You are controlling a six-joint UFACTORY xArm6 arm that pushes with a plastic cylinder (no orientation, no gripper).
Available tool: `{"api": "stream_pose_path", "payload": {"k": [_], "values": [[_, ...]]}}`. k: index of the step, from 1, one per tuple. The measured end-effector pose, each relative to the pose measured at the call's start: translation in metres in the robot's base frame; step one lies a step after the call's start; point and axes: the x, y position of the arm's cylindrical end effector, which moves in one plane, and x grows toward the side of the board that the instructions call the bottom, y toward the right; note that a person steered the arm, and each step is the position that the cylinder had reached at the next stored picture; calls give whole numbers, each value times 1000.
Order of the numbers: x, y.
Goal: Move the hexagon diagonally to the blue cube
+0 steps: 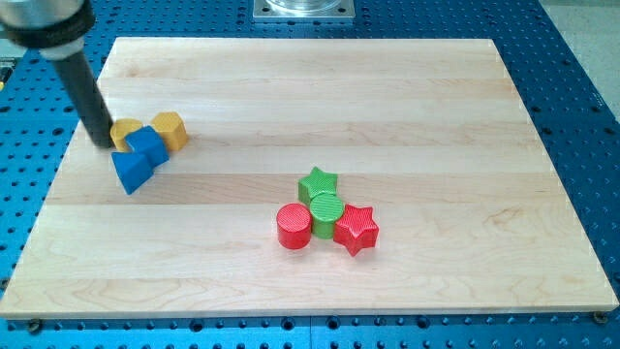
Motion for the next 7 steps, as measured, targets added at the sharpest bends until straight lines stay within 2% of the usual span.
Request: {"api": "stream_pose_path", "payload": {"k": [1,2,3,4,5,6,7], "values": [[24,21],[23,33],[17,16],[40,-4],[100,39],[73,70],[51,71]]}}
